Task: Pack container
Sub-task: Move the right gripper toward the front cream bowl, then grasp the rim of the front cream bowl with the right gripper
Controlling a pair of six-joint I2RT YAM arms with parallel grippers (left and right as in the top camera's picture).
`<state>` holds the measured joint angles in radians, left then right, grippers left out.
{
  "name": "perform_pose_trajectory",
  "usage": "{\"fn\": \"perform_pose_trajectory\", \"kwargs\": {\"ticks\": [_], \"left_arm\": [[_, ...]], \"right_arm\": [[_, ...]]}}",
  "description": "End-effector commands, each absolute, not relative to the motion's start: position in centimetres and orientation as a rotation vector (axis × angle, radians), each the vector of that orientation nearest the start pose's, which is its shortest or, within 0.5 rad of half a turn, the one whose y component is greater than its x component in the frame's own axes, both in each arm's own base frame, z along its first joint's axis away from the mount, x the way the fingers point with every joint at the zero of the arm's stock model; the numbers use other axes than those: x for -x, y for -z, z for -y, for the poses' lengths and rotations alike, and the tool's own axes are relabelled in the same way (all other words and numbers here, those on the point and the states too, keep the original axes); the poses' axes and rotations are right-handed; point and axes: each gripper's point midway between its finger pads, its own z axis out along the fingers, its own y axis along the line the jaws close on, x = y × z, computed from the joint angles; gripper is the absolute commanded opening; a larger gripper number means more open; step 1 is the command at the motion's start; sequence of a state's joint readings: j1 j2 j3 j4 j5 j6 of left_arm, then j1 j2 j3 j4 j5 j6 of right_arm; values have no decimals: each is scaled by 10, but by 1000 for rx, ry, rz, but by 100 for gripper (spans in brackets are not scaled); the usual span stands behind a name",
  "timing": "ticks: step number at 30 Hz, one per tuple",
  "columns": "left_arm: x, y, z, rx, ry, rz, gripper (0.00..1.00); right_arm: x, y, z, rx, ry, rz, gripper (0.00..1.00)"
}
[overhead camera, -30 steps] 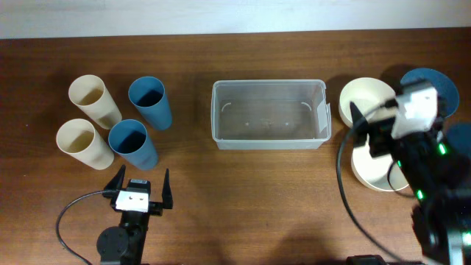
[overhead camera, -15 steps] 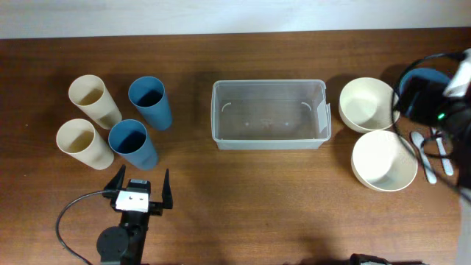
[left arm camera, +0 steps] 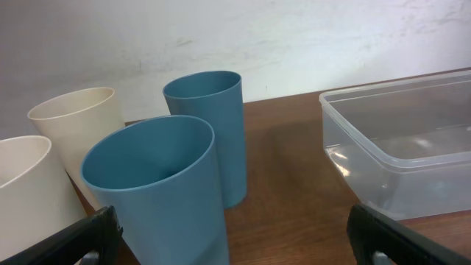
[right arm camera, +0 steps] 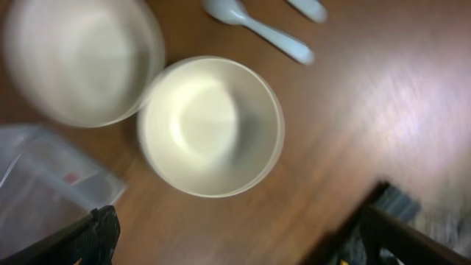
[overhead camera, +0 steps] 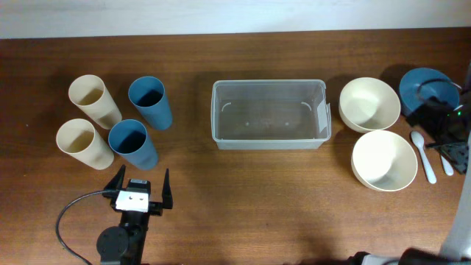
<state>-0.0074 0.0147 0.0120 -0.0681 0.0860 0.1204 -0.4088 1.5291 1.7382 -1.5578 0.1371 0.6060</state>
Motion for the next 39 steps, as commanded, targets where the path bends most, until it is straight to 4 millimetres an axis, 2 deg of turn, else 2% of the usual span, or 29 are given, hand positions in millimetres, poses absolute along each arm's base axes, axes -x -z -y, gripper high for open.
{"fn": "perform_pose_trajectory", "kwargs": {"ticks": [1, 5, 8, 11, 14, 17, 25, 30, 33, 39], "left_arm": [[-245, -158, 17, -184, -29, -1634, 100], [-245, -158, 17, -184, -29, -1634, 100], [-245, -158, 17, -184, -29, -1634, 100], [-245, -158, 17, -184, -29, -1634, 100], [-245, -158, 17, -184, -29, -1634, 100], [-245, -158, 17, -184, -29, -1634, 100], [-245, -158, 17, -184, -29, -1634, 100], [-245, -158, 17, -184, -29, -1634, 100], [-245, -158, 17, -184, -29, -1634, 100], [-245, -158, 17, -184, -29, -1634, 100]], "right_arm": [[-248, -241, 151, -1699, 200, -2405, 99], [-243, -236, 149, -1727, 203, -2434, 99], [-233, -237, 147, -1802, 223, -2393, 99], [-224, -236, 148, -1802, 271, -2385, 99], [-219, -227, 148, -1816, 284, -2402, 99], [-216, -204, 155, -1861, 291, -2404, 99], [-197, -139, 150, -1971, 281, -2469, 99], [-209, -103, 139, -1918, 133, -2508, 99], [-209, -85, 137, -1917, 116, -2505, 99], [-213, -62, 137, -1876, 88, -2495, 99]]}}
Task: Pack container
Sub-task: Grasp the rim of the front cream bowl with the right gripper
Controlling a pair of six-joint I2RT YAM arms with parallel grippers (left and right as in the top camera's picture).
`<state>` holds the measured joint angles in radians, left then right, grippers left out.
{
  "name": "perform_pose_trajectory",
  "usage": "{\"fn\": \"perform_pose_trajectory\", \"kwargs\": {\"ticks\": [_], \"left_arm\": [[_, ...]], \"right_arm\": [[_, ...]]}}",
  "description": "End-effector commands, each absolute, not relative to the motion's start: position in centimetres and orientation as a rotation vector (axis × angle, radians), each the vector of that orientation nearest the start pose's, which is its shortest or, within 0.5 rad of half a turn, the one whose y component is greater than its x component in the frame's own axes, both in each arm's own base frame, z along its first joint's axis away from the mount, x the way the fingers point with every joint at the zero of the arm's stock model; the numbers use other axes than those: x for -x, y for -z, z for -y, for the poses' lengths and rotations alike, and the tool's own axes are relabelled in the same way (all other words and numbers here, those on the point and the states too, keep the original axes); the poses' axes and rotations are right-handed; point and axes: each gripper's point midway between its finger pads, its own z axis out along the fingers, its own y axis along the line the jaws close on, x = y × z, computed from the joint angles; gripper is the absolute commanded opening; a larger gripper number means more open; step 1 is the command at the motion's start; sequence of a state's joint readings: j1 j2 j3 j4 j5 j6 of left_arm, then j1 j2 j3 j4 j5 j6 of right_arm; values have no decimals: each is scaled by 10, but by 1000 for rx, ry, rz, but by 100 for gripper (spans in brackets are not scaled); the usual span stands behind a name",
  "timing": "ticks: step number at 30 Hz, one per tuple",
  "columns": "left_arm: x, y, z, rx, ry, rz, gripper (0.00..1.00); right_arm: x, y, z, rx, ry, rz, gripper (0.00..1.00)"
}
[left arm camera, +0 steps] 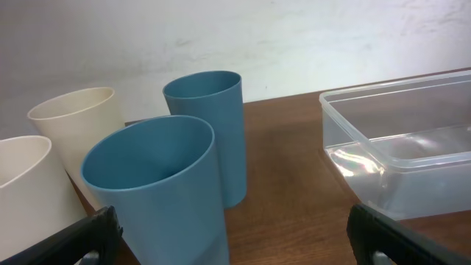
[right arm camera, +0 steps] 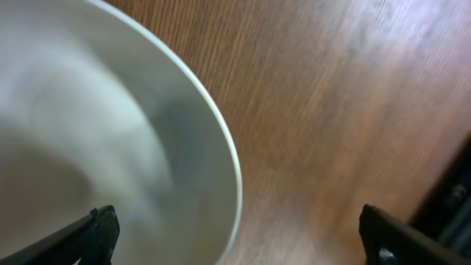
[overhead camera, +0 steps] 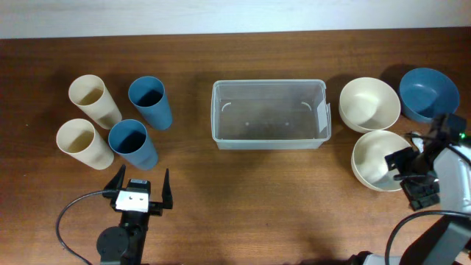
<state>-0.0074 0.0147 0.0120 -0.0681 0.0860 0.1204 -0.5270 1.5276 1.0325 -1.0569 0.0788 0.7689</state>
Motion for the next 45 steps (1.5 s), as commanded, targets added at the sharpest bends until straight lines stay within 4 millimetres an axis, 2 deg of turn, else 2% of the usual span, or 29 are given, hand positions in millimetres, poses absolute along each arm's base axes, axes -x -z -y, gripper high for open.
{"fn": "perform_pose_trajectory", "kwargs": {"ticks": [1, 7, 15, 18, 24, 27, 31, 33, 35, 38, 40, 45], "left_arm": [[-245, -158, 17, -184, -29, -1634, 100], [-245, -158, 17, -184, -29, -1634, 100], [-245, -158, 17, -184, -29, -1634, 100], [-245, -158, 17, -184, -29, -1634, 100], [-245, -158, 17, -184, -29, -1634, 100], [-245, -158, 17, -184, -29, -1634, 100], [-245, -158, 17, -184, -29, -1634, 100], [-245, -158, 17, -184, -29, -1634, 100], [-245, -158, 17, -184, -29, -1634, 100], [-245, -158, 17, -184, -29, -1634, 100], [-245, -158, 17, -184, -29, -1634, 100], [-245, -158, 17, -184, -29, -1634, 100]], "right_arm": [[-213, -59, 136, -1875, 82, -2494, 99], [-211, -44, 135, -1868, 81, -2485, 99], [-219, -36, 140, -1841, 71, -2446, 100], [-221, -31, 139, -1834, 54, -2436, 94], [-228, -26, 135, -1820, -9, -2423, 92], [-229, -27, 136, -1816, -10, -2417, 74], [-229, -27, 136, -1817, -9, -2418, 55], [-229, -27, 136, -1817, -9, -2417, 49], [-229, -27, 136, -1818, -9, -2416, 34], [-229, -27, 136, -1818, -9, -2417, 18], [-228, -26, 136, -1820, -9, -2419, 12], [-218, -26, 129, -1849, -6, -2458, 4]]}}
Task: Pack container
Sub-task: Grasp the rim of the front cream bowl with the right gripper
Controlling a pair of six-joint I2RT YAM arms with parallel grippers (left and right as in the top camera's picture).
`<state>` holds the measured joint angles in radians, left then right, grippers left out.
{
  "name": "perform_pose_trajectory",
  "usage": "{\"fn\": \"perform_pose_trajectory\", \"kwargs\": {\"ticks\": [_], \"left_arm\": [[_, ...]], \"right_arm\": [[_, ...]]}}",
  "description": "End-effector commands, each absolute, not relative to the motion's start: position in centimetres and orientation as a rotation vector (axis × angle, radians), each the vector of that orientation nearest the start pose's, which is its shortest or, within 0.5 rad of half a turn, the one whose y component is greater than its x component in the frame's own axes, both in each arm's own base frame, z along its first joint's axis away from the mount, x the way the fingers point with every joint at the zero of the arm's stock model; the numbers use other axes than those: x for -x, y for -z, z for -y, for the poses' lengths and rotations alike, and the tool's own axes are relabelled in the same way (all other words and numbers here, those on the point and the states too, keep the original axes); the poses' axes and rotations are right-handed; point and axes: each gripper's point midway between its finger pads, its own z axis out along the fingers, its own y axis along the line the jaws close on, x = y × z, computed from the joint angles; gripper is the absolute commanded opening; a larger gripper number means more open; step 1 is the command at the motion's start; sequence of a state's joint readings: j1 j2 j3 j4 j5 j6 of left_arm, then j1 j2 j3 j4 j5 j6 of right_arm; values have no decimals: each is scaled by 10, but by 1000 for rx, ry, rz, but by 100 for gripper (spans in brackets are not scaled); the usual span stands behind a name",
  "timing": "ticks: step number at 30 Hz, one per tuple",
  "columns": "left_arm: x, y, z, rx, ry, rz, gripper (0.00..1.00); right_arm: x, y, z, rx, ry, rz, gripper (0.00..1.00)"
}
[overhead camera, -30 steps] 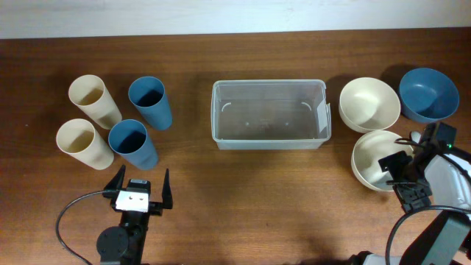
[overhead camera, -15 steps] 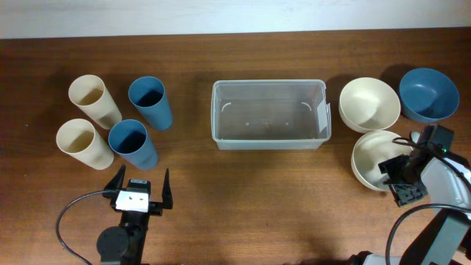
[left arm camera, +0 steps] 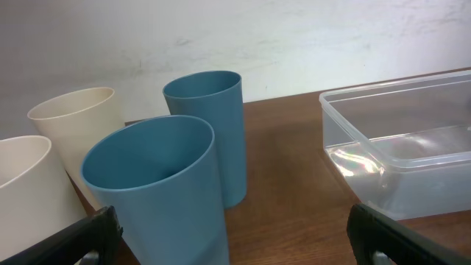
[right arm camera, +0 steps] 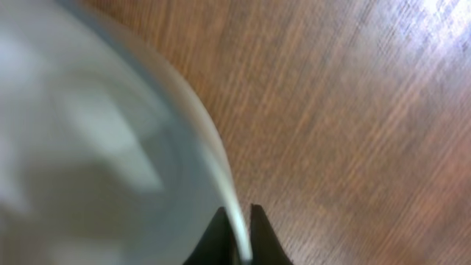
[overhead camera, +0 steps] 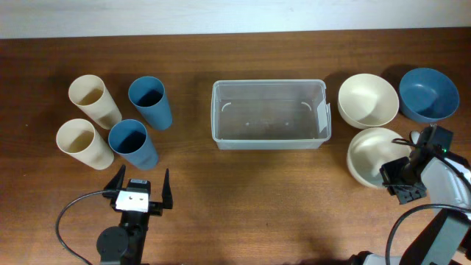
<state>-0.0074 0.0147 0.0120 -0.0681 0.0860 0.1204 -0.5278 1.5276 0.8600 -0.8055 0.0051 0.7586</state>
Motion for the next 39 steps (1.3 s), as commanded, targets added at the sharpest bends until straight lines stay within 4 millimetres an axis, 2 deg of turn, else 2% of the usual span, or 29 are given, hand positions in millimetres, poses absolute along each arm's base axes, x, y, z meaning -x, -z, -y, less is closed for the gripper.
{"fn": "perform_pose_trajectory", "kwargs": {"ticks": [1, 5, 8, 12, 21, 24, 26, 27, 28, 29, 34, 39], "left_arm": [[-245, -158, 17, -184, -29, -1634, 100], [-245, -158, 17, -184, -29, -1634, 100], [-245, -158, 17, -184, -29, -1634, 100], [-245, -158, 17, -184, -29, -1634, 100], [-245, -158, 17, -184, -29, -1634, 100], [-245, -158, 17, -184, -29, -1634, 100], [-245, -158, 17, -184, -29, -1634, 100], [-245, -158, 17, -184, -29, -1634, 100], [-245, -158, 17, -184, -29, -1634, 100], [-245, -158, 17, -184, -29, -1634, 100], [-245, -158, 17, -184, -29, -1634, 100], [-245, -158, 17, -184, -29, -1634, 100]], "right_arm": [[-213, -25, 126, -1865, -3, -2480, 4], [-205, -29, 113, -1894, -54, -2520, 4], [-204, -41, 109, -1890, -84, -2516, 4], [-204, -77, 109, -1861, -95, -2481, 4], [-198, -190, 104, -1668, -123, -2354, 3], [-194, -202, 108, -1652, -80, -2320, 5], [-182, -198, 114, -1687, 17, -2334, 12], [-174, -193, 117, -1716, 76, -2346, 26], [-169, -188, 119, -1731, 117, -2364, 30], [-164, -174, 120, -1756, 155, -2397, 32], [-162, -126, 119, -1783, 160, -2447, 34], [-172, -79, 107, -1724, 32, -2484, 38]]}}
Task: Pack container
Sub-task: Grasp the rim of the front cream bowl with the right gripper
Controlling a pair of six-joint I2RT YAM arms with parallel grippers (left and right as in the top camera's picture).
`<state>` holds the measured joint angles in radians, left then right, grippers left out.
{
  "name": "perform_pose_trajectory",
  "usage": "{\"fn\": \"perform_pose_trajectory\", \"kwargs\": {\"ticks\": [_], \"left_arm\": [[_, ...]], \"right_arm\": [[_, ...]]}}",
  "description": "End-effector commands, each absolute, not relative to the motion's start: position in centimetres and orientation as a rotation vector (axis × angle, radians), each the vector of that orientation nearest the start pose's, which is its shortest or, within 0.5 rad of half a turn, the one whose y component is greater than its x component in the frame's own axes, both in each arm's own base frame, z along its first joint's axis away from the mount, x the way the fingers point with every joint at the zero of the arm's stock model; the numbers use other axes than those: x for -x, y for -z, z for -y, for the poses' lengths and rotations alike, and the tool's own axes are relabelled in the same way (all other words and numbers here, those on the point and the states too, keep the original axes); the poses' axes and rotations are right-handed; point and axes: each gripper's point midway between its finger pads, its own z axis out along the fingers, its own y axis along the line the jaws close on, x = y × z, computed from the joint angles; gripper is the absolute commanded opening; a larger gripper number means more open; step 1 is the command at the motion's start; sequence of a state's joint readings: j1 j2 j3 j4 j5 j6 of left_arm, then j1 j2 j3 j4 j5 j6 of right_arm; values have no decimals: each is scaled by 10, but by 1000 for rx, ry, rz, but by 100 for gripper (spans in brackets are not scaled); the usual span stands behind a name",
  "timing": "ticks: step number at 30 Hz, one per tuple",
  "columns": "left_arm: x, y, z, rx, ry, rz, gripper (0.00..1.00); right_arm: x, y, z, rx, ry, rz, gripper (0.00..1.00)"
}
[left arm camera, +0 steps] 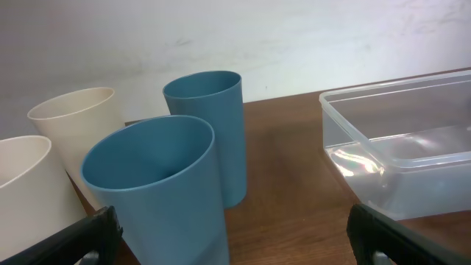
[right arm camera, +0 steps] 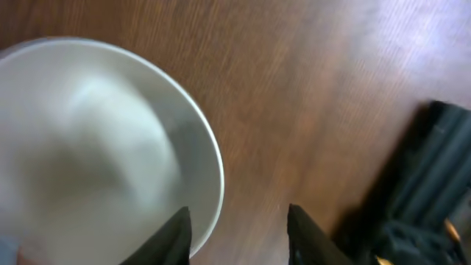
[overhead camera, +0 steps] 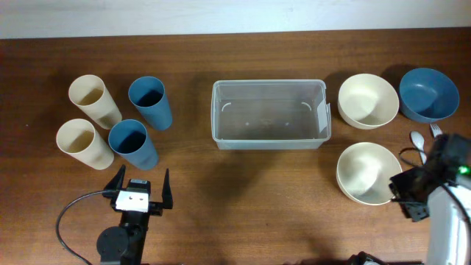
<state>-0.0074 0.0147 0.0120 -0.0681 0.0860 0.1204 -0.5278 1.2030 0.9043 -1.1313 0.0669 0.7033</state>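
Note:
A clear plastic container [overhead camera: 218,110] stands empty at the table's middle and shows at the right of the left wrist view [left arm camera: 397,147]. A cream bowl [overhead camera: 364,173] sits in front of and to the right of it. My right gripper [overhead camera: 409,196] is at that bowl's right rim, open. In the right wrist view the bowl [right arm camera: 96,140] has its rim between the parted fingers of my right gripper [right arm camera: 239,235], untouched on the right side. My left gripper [overhead camera: 140,193] is open in front of the cups, holding nothing [left arm camera: 235,246].
Two cream cups [overhead camera: 94,99] [overhead camera: 82,142] and two blue cups [overhead camera: 149,101] [overhead camera: 132,143] stand at the left. A second cream bowl [overhead camera: 368,101] and a blue bowl [overhead camera: 425,93] sit at the back right. White cutlery [overhead camera: 417,138] lies near the right edge.
My right gripper was shut on the near cream bowl's rim and is now open. The bowl now sits a little further front and left. The left arm has not moved.
My right arm was at the far right over the blue bowl. Then its gripper stood open at the near cream bowl's right rim. Then it was shut on that rim. Now the bowl rests nearer the front and the gripper is open again.

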Motion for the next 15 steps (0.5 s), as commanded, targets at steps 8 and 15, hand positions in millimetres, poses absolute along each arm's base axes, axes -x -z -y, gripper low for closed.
{"fn": "perform_pose_trajectory", "kwargs": {"ticks": [8, 15], "left_arm": [[-245, -158, 17, -184, -29, -1634, 100], [-245, -158, 17, -184, -29, -1634, 100]], "right_arm": [[-194, -47, 101, -1608, -115, -2471, 51], [-198, -25, 101, -1643, -128, -2521, 53]]}}
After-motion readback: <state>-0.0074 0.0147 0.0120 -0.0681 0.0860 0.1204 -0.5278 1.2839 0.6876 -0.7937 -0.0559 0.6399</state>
